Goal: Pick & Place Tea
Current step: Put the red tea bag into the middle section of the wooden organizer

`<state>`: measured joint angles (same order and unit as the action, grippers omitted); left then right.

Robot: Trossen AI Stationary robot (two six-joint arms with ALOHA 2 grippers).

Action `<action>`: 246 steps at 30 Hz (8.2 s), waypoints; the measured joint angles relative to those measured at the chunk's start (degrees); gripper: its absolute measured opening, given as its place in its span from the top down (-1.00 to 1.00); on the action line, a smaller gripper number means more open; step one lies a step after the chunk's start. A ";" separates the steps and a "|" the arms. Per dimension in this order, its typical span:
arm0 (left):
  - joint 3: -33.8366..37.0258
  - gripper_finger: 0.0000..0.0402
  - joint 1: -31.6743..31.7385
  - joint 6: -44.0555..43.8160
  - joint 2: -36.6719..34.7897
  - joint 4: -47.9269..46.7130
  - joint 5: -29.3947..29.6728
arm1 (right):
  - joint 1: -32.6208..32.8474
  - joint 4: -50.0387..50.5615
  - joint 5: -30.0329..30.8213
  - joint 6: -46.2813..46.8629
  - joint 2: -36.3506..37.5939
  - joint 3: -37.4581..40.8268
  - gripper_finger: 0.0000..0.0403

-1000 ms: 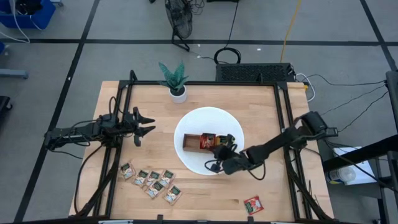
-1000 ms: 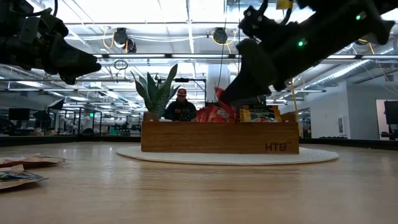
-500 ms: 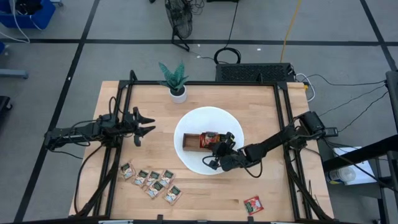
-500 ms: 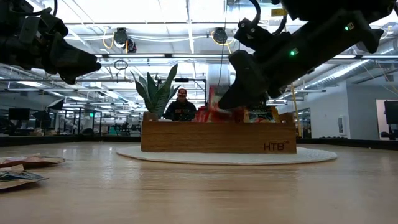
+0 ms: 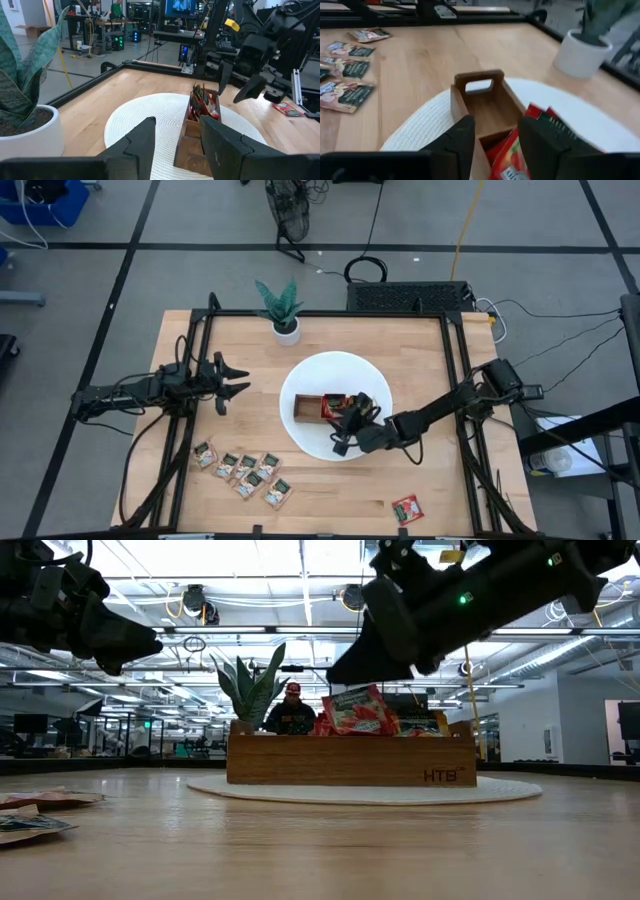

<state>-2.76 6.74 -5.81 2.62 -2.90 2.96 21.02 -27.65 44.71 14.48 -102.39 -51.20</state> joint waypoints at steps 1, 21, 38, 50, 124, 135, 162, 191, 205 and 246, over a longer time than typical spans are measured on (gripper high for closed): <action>0.01 0.22 0.00 0.00 0.00 0.00 0.00 | 0.04 0.02 -0.02 -1.48 0.65 0.00 0.32; 0.00 0.22 0.00 0.00 -0.01 0.02 -0.02 | -9.83 51.37 -22.57 9.12 13.29 -10.69 0.71; 0.00 0.22 0.01 0.00 0.00 0.01 0.00 | -18.62 16.77 -38.76 7.20 19.10 9.14 0.17; 0.01 0.22 0.01 0.00 -0.01 0.04 0.00 | -19.83 8.20 -45.37 5.76 18.80 11.80 0.47; 0.00 0.22 0.02 0.00 0.00 0.07 0.00 | -5.65 6.08 -10.23 -11.98 5.99 4.55 0.71; 0.00 0.22 0.02 0.00 0.01 0.07 0.00 | -5.65 5.54 -0.06 -14.56 5.99 4.55 0.20; 0.00 0.22 0.01 0.00 0.00 0.03 0.00 | 3.46 -13.91 -58.33 11.37 5.75 4.59 0.05; 0.00 0.22 0.01 0.00 0.01 0.04 0.00 | 35.62 44.92 -55.10 83.56 5.86 -2.63 0.99; 0.00 0.22 0.02 -0.02 -0.01 0.04 0.00 | 27.96 30.58 -43.05 60.85 5.86 4.48 1.00; 0.00 0.22 0.02 0.00 0.01 0.07 0.00 | 21.41 55.03 -35.99 45.71 5.24 -4.19 0.02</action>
<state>-2.76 6.76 -5.80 2.63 -2.83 2.96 42.44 27.38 8.72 60.18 -97.14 -55.39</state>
